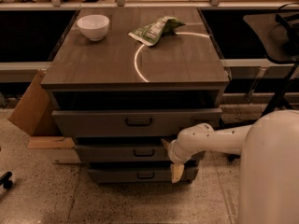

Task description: Open middle drawer

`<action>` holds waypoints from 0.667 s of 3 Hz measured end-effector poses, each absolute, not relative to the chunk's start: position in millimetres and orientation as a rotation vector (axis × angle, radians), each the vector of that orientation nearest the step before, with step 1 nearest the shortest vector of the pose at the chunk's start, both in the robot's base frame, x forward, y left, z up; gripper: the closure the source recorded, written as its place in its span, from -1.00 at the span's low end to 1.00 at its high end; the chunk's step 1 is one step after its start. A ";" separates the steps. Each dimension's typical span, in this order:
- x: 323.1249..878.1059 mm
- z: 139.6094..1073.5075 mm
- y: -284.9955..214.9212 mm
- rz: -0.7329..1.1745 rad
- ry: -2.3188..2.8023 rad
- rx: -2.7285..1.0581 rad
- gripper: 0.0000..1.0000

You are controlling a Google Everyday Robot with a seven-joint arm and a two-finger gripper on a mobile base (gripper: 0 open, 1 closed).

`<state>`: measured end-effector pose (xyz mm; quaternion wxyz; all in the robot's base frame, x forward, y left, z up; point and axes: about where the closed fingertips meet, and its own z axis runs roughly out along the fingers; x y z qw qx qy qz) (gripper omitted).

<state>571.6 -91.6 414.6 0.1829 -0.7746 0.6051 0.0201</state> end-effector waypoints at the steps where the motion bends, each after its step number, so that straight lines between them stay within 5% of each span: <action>1: 573.8 406.1 -89.4 0.072 1.715 -2.186 -1.00; 2: 566.9 406.2 -89.3 0.068 1.711 -2.184 -0.68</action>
Offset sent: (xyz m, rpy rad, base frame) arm -0.0168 0.0005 -0.0053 0.0035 -0.0023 0.0009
